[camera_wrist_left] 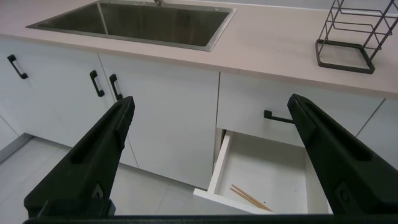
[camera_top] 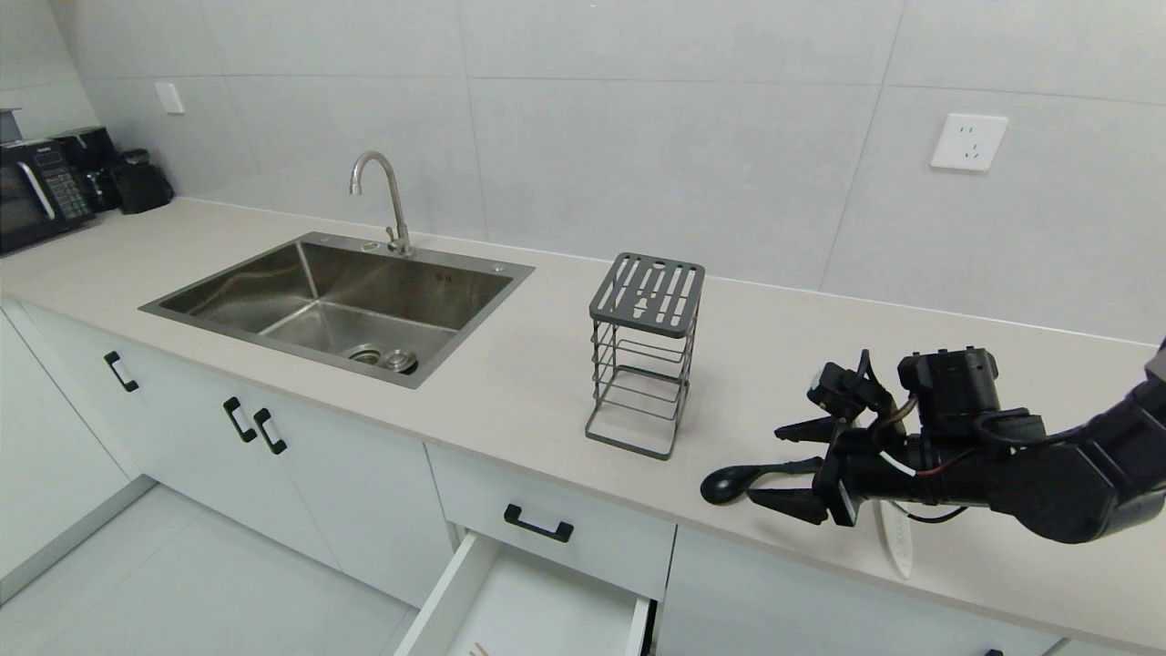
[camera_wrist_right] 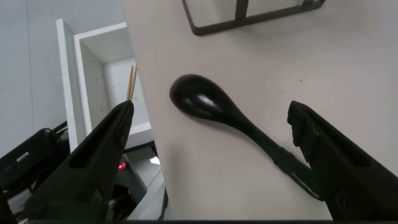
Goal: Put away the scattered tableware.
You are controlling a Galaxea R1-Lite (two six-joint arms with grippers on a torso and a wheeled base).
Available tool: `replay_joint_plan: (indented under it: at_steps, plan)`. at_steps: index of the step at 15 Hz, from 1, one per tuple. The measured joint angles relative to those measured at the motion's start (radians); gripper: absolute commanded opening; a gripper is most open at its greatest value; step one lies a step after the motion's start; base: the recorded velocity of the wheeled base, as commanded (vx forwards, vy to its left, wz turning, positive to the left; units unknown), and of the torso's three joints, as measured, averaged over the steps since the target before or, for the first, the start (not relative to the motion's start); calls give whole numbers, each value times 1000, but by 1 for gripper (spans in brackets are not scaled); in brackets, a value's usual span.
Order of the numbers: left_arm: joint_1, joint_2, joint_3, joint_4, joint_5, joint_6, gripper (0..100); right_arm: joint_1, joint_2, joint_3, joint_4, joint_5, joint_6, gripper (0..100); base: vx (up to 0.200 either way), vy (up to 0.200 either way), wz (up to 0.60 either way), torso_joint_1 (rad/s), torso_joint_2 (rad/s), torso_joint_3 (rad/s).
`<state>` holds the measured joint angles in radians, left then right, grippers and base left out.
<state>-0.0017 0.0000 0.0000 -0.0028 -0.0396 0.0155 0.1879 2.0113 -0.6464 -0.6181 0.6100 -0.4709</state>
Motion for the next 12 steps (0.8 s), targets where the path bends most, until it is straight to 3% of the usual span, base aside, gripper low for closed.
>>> replay_joint_plan:
  at_steps: [12]
  plan:
    - [0,0,0,0,0,0,100,-17,126,-62,-1,-8,-10,100,0,0,0,0,0,0]
